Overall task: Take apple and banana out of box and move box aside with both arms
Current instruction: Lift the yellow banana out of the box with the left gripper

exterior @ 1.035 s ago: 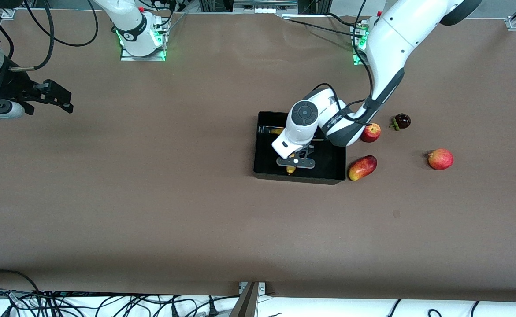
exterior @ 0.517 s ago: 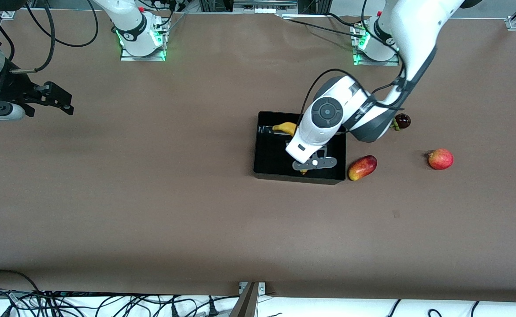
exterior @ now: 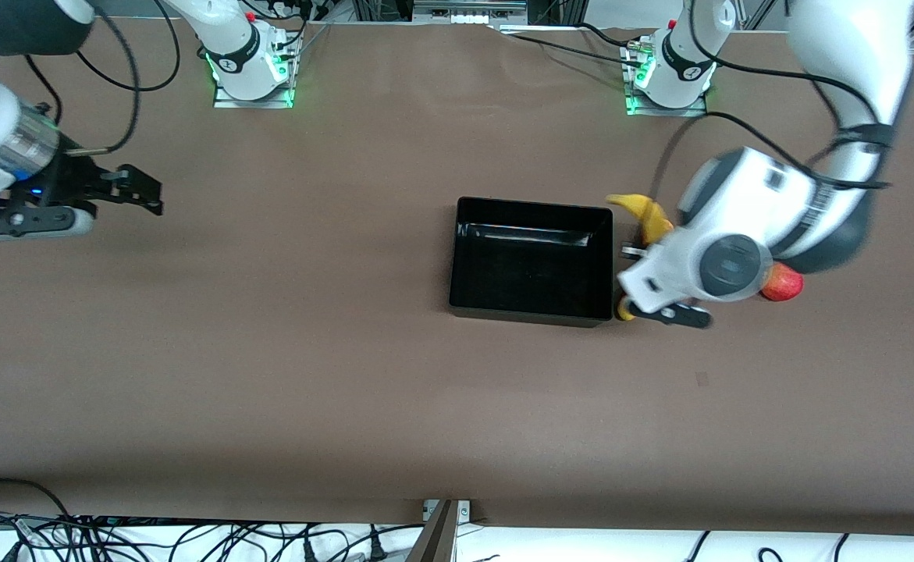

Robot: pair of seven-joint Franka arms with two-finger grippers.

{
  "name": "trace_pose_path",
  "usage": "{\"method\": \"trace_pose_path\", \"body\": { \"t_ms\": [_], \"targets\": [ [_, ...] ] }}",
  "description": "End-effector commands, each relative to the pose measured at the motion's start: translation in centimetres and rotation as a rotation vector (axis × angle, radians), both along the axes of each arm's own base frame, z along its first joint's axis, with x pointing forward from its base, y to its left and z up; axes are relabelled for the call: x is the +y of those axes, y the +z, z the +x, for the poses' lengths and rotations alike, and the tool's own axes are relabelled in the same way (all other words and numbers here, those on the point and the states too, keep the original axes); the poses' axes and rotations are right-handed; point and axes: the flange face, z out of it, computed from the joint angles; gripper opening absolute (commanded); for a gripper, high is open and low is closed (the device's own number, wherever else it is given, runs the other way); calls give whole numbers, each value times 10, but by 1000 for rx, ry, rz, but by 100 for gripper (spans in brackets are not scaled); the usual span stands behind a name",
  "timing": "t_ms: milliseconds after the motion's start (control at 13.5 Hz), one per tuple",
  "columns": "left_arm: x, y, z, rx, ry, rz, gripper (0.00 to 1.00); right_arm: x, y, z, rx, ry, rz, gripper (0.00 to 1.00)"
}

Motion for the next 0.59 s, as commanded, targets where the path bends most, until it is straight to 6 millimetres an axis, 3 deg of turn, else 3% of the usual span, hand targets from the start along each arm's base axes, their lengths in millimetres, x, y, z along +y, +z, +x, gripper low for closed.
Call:
{"method": "trace_pose_path", "body": {
  "t_ms": [0, 148, 296, 443, 517],
  "targets": [
    [65, -22, 11, 24, -187, -58, 13, 16, -18, -2, 35, 9, -23, 100],
    [102, -59, 12, -17, -253, -109, 13, 52, -43, 1, 68, 61, -16, 100],
    [134, -93, 8, -86, -334, -134, 13, 101, -67, 3, 53, 20, -21, 100],
    [140, -127, -4, -142, -365, -171, 13, 155, -97, 1, 47, -13, -16, 100],
    [138, -139, -10, -163, -383, -173, 16, 170, -105, 0, 44, -29, -4, 100]
  ]
}}
